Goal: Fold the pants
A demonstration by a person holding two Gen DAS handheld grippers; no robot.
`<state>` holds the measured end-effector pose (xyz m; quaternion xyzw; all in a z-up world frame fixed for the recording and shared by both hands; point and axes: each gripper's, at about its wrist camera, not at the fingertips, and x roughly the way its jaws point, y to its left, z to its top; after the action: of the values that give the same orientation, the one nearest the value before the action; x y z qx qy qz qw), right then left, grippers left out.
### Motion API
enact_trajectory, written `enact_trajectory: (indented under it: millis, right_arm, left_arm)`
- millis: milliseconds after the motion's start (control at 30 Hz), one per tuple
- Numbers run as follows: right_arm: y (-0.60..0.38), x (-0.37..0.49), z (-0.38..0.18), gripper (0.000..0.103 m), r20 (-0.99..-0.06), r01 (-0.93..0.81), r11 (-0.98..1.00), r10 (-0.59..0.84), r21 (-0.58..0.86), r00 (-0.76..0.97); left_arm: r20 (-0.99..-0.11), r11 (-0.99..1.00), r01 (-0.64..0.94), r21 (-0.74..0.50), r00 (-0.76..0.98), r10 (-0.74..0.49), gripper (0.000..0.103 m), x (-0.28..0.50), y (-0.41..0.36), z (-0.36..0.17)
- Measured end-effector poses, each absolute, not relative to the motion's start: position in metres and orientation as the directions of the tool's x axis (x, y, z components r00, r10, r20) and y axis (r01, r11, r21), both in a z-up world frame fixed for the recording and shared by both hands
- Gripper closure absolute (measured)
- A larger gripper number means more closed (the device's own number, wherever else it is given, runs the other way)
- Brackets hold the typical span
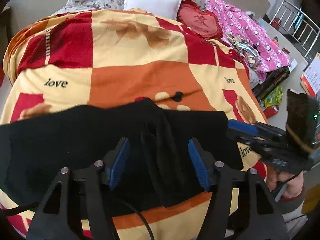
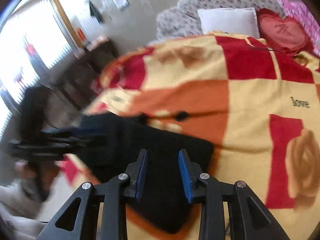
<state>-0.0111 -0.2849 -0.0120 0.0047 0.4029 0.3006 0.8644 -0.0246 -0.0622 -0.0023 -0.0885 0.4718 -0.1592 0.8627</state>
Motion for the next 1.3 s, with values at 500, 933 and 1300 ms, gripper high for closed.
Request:
enact_trajectory:
  millis: [500, 933, 1300]
  right_arm:
    - [-0.27, -0.003, -0.016, 0.072, -0.743, -0.529, 0.837, 0.441, 0.139, 0.504]
    - [-0.261, -0.045, -0.034, 0.07, -0.795, -0.546, 0.837, 0.339, 0.012, 0.502]
    - [-0.226, -0.043, -0.011, 0.07, -0.785, -0.593, 0.805, 0.356, -0.019, 0.508]
  left_arm:
    - [-0.816, 0.972, 0.154, -0.179, 0.528, -0.234, 0.042, -0.026, -0.083, -0.03]
    - [-0.81, 0.981, 0.115, -0.158, 0.553, -0.195, 0.042, -0.046, -0.076, -0.027]
    - [-0.795, 0.987, -0.001, -0.163, 0.593, -0.131, 0.042, -0.074, -0.017, 0.001]
